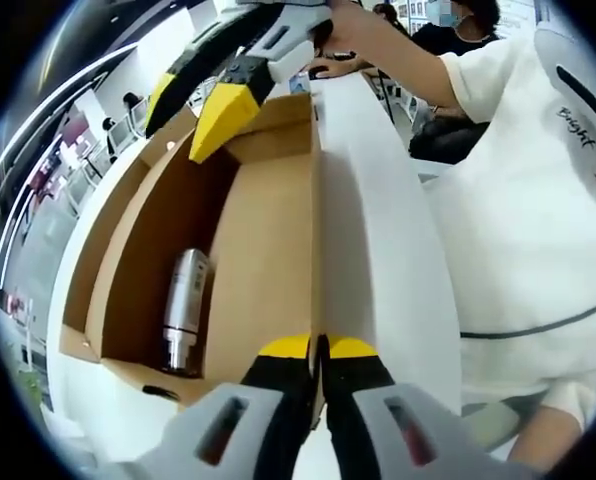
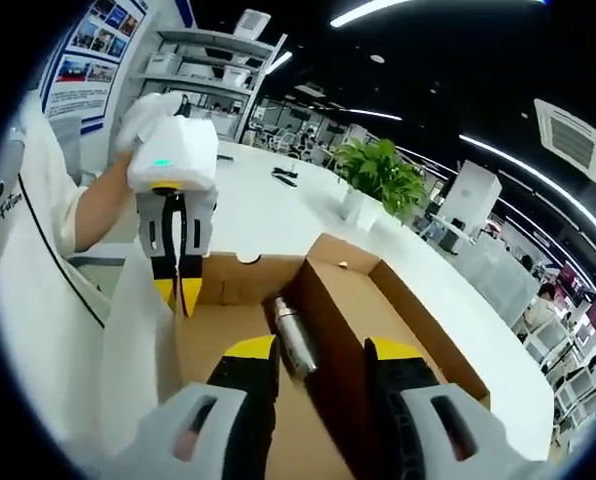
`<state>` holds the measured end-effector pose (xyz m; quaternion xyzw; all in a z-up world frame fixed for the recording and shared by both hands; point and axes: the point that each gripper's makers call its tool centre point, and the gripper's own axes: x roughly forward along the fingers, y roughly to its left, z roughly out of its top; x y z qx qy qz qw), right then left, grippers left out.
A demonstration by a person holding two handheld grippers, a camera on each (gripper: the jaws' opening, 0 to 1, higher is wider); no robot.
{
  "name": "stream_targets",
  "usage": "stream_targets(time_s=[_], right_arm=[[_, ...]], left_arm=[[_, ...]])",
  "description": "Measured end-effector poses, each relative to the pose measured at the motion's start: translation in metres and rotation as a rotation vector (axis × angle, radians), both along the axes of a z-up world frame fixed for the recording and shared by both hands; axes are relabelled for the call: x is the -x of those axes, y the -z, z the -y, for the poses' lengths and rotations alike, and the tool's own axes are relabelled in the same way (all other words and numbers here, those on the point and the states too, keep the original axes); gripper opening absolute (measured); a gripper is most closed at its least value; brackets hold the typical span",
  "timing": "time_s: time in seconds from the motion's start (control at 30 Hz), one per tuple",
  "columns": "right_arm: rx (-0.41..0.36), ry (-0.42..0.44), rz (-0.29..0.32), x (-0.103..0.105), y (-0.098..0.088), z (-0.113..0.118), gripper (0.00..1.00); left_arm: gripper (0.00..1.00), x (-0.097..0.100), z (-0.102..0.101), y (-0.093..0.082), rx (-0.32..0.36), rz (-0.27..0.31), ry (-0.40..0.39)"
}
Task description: Operate the shoe box by opening the lid, removing the specified soft item, and placing it in the target area until the item is outside and the box remains undamaged.
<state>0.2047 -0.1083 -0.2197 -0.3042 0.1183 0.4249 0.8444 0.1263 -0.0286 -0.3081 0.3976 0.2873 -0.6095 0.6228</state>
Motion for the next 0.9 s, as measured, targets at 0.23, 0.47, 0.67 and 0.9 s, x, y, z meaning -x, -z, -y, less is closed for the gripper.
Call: stream_targets(time_s=[0.23,0.47,0.67,0.9], right_arm=[[-0.034,-0.029,-0.018,-0.005,-0.005,-0.018,0.30],[-0.007,-0.092,-0.058,-0.007,0.008,-0.035,0.30],[0.053,-0.077,-0.068,-0.024,0.025,-0.041,0.24],[0.069,-0.100,-0.085,-0.029,0.029,-0.052,0.27]], left_arm=[[0.02,0.000,0.000,0.000,-0.002,0.000,-0.005],[0.02,0.000,0.001,0.000,-0.002,-0.008,-0.014],[0.03,0.001,0.001,0.000,0.005,0.024,0.006],[0.03,0.000,0.001,0.000,0.001,0.006,-0.004]])
